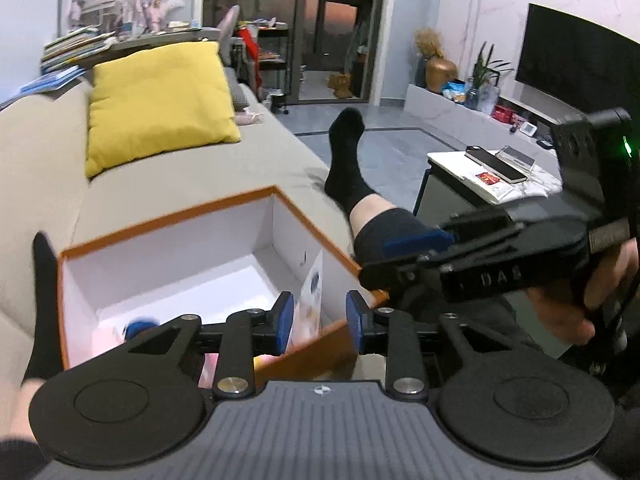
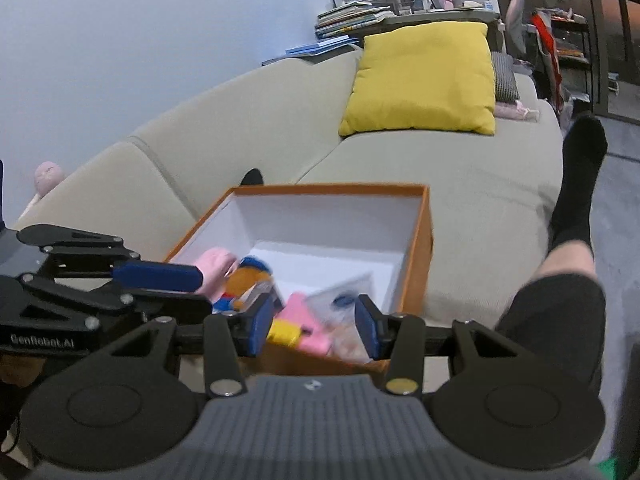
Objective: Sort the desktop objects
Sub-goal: 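Withdraw both open grippers from the orange box, then grasp the pink selfie stick with the left gripper while the right gripper grasps the white cylinder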
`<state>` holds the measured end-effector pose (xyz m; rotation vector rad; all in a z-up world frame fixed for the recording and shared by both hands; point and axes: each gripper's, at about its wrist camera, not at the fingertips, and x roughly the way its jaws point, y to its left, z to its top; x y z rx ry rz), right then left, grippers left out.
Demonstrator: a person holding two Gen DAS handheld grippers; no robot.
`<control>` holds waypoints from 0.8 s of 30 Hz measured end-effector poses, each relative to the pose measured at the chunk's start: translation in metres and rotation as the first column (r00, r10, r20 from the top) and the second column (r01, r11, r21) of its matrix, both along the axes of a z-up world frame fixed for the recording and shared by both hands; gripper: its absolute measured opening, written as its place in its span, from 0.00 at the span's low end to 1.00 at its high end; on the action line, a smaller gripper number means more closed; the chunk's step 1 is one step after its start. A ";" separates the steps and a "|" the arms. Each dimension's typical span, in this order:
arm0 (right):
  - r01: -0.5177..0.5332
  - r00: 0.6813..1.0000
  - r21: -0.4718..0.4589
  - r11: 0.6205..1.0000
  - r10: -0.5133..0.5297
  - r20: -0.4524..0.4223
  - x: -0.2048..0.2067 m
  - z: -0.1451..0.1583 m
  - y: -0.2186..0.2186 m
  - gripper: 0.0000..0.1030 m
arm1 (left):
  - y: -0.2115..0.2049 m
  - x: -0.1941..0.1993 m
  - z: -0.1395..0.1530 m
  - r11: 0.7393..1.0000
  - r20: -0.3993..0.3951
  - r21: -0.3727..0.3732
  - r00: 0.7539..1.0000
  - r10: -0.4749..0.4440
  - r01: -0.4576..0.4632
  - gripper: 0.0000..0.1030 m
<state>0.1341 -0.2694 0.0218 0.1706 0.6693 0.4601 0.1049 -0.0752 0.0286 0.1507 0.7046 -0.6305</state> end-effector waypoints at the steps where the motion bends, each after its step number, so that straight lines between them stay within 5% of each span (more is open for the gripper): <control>1: 0.004 1.000 0.008 1.000 -0.004 -0.008 -0.007 -0.003 0.002 0.47 | 0.002 -0.006 -0.001 1.000 -0.004 0.002 1.000 0.008 -0.008 0.32; 7: 0.057 0.984 0.077 0.995 -0.043 -0.175 -0.036 -0.039 0.018 0.47 | 0.011 -0.034 -0.027 0.999 -0.075 0.004 0.996 0.050 -0.050 0.32; 13: 0.133 0.917 0.084 0.988 -0.091 -0.388 -0.048 -0.089 0.038 0.49 | 0.022 -0.042 -0.078 0.991 -0.235 0.036 0.963 0.135 -0.131 0.32; 15: 0.174 0.885 0.040 0.984 -0.139 -0.444 -0.050 -0.105 0.041 0.61 | 0.026 -0.044 -0.092 0.987 -0.272 0.046 0.949 0.161 -0.154 0.32; 20: 0.181 0.874 -0.014 0.983 -0.168 -0.456 -0.056 -0.115 0.054 0.62 | 0.033 -0.045 -0.115 0.979 -0.333 0.087 0.921 0.203 -0.184 0.32; 24: 0.194 0.830 -0.009 0.981 -0.169 -0.532 -0.052 -0.134 0.054 0.62 | 0.035 -0.043 -0.116 0.978 -0.320 0.092 0.925 0.207 -0.187 0.32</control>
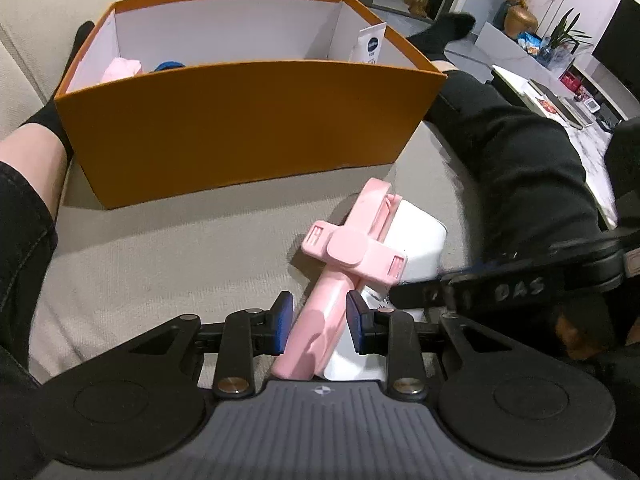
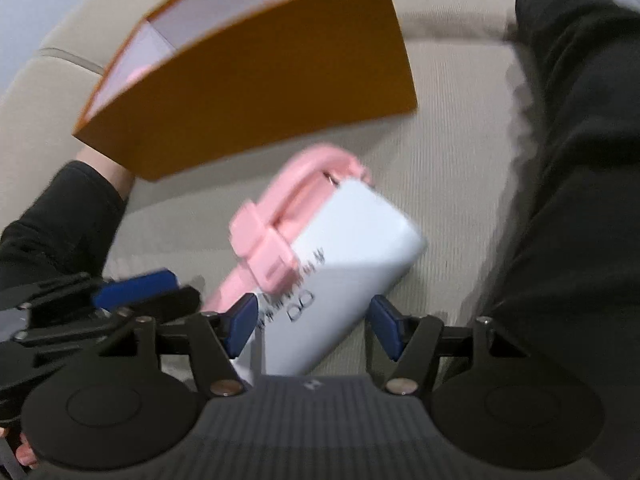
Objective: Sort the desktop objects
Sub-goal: 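Grasp the pink selfie stick with the left gripper while the right gripper grasps the white cylinder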
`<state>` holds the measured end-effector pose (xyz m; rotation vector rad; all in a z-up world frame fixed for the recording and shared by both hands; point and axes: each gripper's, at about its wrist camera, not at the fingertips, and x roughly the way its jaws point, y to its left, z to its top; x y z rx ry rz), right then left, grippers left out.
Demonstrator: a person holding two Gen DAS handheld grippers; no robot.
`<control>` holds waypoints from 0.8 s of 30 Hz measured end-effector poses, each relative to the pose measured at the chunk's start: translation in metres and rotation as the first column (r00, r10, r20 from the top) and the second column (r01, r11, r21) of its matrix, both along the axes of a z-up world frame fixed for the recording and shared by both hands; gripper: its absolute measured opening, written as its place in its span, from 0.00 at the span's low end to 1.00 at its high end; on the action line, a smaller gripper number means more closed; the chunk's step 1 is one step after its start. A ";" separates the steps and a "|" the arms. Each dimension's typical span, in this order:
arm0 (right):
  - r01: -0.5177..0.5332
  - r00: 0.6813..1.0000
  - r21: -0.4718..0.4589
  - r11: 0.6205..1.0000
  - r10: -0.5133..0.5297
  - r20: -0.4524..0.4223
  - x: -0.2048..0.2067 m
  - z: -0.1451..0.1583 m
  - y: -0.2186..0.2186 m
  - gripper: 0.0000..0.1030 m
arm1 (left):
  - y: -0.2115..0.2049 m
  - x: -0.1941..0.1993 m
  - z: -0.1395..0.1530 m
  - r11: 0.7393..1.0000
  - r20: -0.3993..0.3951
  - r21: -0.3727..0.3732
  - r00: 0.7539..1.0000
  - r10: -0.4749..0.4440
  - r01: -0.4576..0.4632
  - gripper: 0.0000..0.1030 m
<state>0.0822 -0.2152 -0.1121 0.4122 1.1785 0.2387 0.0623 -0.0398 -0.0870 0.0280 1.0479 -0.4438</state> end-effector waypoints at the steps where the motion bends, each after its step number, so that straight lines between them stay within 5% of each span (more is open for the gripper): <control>1: 0.011 1.000 0.015 1.000 -0.011 -0.019 0.002 -0.006 -0.002 0.62 | 0.001 0.001 -0.001 1.000 -0.002 -0.002 1.000 0.002 -0.002 0.32; 6: 0.048 0.998 0.075 0.996 -0.045 -0.039 0.006 -0.017 -0.008 0.64 | -0.002 -0.003 -0.011 0.999 0.013 0.033 1.000 0.003 -0.003 0.32; 13: 0.083 0.996 0.135 0.987 -0.079 -0.035 0.007 -0.026 -0.017 0.65 | 0.000 0.003 -0.026 1.000 -0.064 0.012 0.998 0.006 -0.005 0.32; 24: 0.086 0.994 0.124 0.989 -0.093 0.057 -0.009 -0.004 -0.019 0.36 | 0.018 0.005 -0.029 0.997 -0.108 -0.058 0.993 0.053 -0.059 0.32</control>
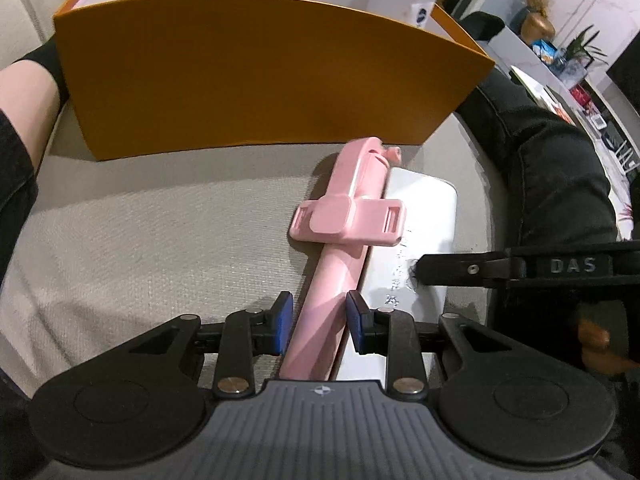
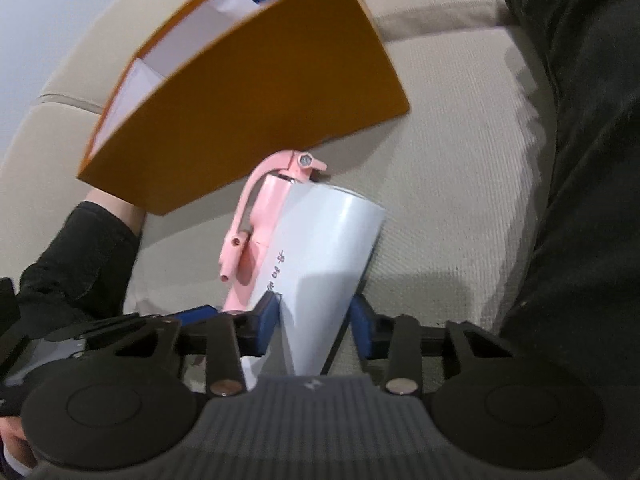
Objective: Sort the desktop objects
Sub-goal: 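Grasp the pink selfie stick with the left gripper while the right gripper grasps the white cylinder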
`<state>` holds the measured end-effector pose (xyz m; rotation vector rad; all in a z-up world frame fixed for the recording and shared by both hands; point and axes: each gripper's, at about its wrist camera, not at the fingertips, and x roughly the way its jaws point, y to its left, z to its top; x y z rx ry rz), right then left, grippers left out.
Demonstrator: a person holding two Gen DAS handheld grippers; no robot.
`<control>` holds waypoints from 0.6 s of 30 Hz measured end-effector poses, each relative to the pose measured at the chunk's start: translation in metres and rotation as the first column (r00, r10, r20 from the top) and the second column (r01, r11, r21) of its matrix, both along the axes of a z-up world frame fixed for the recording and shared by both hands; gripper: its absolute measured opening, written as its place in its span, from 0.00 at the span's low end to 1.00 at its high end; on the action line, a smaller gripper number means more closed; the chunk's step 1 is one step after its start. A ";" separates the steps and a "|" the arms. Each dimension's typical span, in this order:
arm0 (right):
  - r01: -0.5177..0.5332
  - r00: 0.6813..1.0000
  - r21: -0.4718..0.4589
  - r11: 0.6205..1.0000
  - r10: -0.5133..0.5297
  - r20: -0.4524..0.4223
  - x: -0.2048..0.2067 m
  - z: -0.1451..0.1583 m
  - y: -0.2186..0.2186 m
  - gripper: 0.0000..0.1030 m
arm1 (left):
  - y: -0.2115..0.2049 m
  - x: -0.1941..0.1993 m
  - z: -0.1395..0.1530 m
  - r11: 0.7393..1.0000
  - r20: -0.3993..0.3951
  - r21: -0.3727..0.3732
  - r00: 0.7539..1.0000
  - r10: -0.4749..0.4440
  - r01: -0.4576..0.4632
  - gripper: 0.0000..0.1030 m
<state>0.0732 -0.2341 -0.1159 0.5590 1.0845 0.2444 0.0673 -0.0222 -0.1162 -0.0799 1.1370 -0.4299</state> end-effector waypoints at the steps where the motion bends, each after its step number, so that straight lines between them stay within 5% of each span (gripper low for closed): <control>1: -0.003 1.000 0.005 1.000 0.003 0.015 0.000 0.003 -0.001 0.35 | 0.002 0.000 0.000 1.000 -0.003 -0.010 1.000 0.005 -0.005 0.32; 11: -0.015 0.999 0.023 1.000 0.014 0.038 0.016 0.000 0.011 0.37 | 0.022 0.006 -0.006 0.993 -0.046 -0.101 0.997 0.059 -0.064 0.32; 18: 0.005 1.000 0.104 0.995 -0.003 -0.017 0.032 -0.025 0.010 0.55 | 0.029 0.011 -0.011 0.984 -0.078 -0.161 0.994 0.070 -0.082 0.35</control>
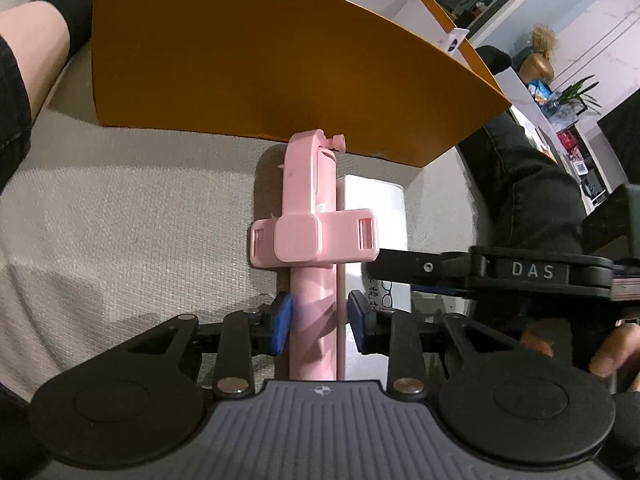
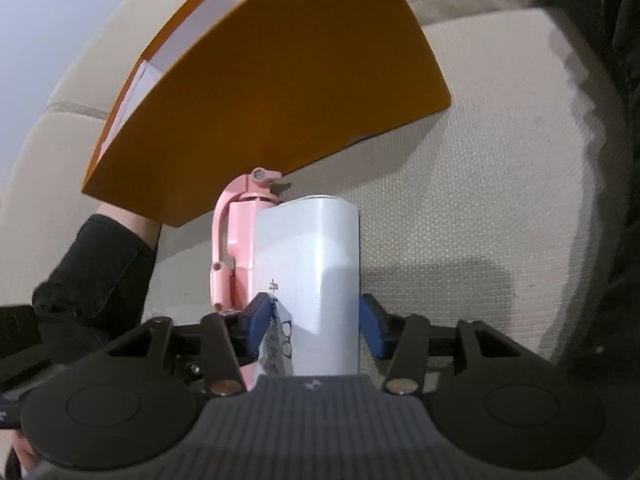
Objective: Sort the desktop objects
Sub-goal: 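Grasp the pink selfie stick with the left gripper while the right gripper grasps the white cylinder, then lift the pink selfie stick and white cylinder off the sofa with both grippers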
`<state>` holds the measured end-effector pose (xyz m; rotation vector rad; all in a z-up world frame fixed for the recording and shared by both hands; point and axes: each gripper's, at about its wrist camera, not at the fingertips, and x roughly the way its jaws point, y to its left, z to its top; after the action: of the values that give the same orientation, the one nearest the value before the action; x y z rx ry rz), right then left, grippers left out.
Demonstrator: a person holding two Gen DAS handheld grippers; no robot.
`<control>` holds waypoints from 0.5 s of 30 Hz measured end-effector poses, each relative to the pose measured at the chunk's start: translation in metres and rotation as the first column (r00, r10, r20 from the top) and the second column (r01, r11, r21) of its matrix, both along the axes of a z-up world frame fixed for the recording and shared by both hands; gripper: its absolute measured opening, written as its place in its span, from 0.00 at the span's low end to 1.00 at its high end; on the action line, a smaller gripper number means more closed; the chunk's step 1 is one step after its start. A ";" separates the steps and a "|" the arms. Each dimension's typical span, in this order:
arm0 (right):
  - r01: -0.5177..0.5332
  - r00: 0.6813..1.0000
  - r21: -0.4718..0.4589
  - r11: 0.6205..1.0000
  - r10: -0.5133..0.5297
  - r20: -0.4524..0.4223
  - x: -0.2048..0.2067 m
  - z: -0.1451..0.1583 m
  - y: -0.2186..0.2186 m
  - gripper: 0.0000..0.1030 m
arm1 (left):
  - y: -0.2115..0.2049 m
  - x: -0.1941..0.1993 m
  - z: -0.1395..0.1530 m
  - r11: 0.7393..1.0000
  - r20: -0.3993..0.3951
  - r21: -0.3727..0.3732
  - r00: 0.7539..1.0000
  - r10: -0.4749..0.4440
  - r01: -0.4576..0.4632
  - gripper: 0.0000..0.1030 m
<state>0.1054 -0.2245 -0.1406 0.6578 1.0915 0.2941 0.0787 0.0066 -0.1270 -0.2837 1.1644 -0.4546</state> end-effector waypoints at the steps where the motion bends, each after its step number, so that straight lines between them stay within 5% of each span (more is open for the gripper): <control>1: -0.007 1.000 0.013 1.000 0.007 0.002 0.001 -0.001 0.000 0.59 | 0.001 0.001 -0.001 1.000 -0.005 -0.006 1.000 0.003 -0.003 0.35; 3: -0.030 0.999 0.036 0.999 0.030 0.014 0.001 -0.002 0.001 0.70 | 0.006 0.001 -0.002 1.000 -0.019 -0.024 1.000 0.017 -0.017 0.35; 8: -0.054 0.998 -0.011 0.998 0.054 0.024 0.002 -0.002 0.007 0.69 | 0.004 0.002 -0.004 0.999 -0.016 -0.028 1.000 0.017 -0.018 0.37; 15: -0.029 0.999 0.010 1.000 0.029 0.046 -0.009 0.007 -0.006 0.39 | 0.006 0.003 -0.004 0.999 -0.012 -0.024 0.999 0.047 -0.047 0.35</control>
<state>0.0959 -0.2309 -0.1333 0.6420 1.0568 0.3385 0.0814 0.0125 -0.1305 -0.3348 1.1611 -0.4267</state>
